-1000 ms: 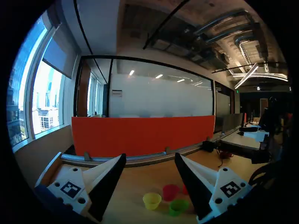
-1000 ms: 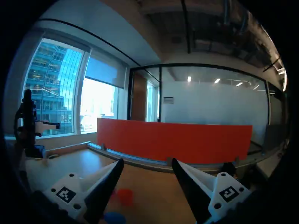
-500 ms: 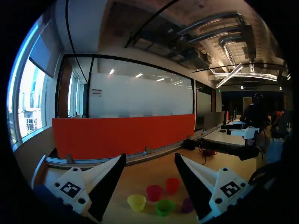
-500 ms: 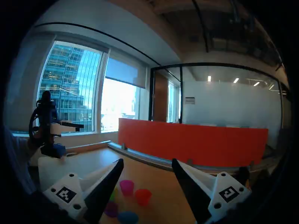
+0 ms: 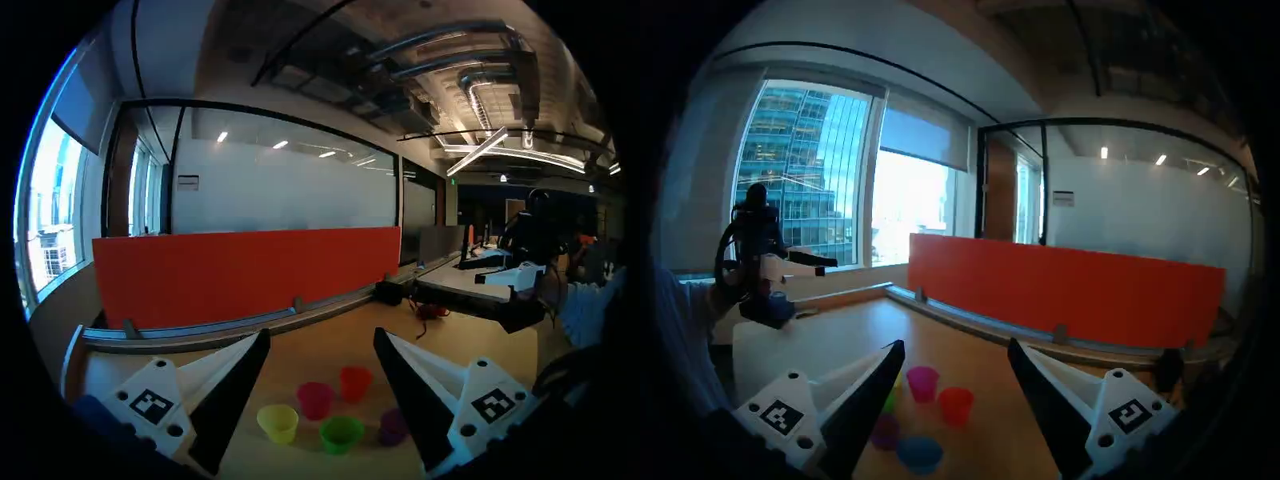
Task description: Pour water
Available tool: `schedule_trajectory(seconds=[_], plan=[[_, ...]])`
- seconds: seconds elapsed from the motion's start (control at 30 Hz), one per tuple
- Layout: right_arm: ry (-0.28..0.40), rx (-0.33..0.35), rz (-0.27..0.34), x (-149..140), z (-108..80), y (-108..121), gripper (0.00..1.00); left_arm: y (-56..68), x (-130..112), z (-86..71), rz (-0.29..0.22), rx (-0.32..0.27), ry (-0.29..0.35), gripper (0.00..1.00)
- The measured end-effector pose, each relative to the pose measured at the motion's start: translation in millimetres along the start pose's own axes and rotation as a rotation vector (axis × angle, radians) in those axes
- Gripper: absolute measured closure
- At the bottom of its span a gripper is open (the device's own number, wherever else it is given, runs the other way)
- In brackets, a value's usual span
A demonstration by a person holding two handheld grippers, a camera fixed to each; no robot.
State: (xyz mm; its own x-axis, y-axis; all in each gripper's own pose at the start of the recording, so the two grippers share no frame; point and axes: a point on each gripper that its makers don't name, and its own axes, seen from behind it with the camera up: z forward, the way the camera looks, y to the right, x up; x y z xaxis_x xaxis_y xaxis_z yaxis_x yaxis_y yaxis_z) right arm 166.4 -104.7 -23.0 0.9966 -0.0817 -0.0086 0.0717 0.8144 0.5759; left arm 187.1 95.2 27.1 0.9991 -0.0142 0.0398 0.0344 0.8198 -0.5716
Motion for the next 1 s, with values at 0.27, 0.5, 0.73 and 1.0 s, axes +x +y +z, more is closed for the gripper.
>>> schedule_trajectory(seconds=[0.27, 0.5, 0.73, 1.0], plan=[[-0.061, 0.037, -0.027, -24, -0.9, -4, 0.0, 7.6, -28, 5.2, 0.031, -0.044, -0.063, 0.04], [-0.095, 0.073, -0.035, -41, -4.6, -12, 0.0, 19.2, -52, 8.3, 0.054, -0.085, -0.118, 0.04], [-0.15, 0.099, -0.023, -66, -5.6, -17, 0.0, 32.8, -83, 13.3, 0.081, -0.127, -0.178, 0.04], [-0.212, 0.116, -0.024, -98, -2.5, -21, 0.0, 37.8, -119, 18.0, 0.073, -0.147, -0.245, 0.04]])
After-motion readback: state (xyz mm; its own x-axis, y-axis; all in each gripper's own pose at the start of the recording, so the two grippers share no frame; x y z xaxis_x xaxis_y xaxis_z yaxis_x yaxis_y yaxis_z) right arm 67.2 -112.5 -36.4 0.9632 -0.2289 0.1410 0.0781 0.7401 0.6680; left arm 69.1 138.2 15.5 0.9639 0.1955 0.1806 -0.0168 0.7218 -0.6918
